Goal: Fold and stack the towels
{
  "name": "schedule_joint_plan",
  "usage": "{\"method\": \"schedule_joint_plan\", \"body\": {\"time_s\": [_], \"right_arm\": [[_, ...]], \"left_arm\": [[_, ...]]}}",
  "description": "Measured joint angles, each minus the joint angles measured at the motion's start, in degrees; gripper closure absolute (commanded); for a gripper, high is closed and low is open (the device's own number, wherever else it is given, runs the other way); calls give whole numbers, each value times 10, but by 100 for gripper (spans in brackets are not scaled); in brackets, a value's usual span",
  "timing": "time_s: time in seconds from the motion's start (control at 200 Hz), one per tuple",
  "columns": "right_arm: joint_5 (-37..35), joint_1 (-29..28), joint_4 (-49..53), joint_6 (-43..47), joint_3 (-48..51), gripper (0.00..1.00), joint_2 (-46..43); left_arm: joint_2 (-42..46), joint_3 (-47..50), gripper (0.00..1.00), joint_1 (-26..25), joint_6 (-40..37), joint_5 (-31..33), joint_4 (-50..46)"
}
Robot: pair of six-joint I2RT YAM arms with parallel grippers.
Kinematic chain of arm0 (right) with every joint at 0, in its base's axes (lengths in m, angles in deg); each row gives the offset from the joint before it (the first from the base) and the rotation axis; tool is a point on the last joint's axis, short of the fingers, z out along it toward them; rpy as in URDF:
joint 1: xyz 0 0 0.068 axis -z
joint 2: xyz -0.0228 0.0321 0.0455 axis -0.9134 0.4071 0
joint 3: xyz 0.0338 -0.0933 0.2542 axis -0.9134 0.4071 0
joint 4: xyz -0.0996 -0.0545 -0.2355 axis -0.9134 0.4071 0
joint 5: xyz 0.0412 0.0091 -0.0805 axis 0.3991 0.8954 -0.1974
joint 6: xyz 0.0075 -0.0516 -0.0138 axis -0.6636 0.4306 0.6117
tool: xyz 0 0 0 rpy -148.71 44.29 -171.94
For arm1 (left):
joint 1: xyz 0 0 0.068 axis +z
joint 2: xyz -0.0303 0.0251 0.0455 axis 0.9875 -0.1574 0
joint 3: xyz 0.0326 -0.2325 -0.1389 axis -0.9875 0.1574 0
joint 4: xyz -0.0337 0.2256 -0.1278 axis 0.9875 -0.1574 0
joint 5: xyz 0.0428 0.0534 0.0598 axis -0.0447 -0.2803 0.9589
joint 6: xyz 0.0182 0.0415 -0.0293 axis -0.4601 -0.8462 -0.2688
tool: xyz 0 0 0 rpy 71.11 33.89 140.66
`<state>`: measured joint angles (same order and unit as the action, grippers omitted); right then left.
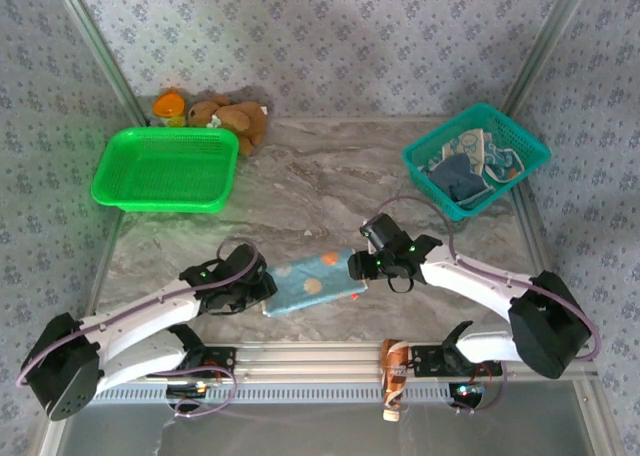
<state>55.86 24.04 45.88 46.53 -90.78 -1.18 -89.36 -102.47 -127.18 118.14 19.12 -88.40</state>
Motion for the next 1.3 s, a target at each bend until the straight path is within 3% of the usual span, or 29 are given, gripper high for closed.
{"method": "schedule_joint_plan", "body": {"time_s": [0.365,0.68,1.149,1.299], "right_arm": [[-6,11,0,5,0,41,-37],[-3,29,0,13,7,42,-53],[-2,32,0,14,19,42,-55],[-2,33,0,14,24,39,-61]], "left_arm": [[-36,2,56,-31,41,28,47],[-70,-3,55,-63,56,64,26],[-92,-10,54,-69,57,74,20],[-110,-12,67,-72,57,82,15]]}}
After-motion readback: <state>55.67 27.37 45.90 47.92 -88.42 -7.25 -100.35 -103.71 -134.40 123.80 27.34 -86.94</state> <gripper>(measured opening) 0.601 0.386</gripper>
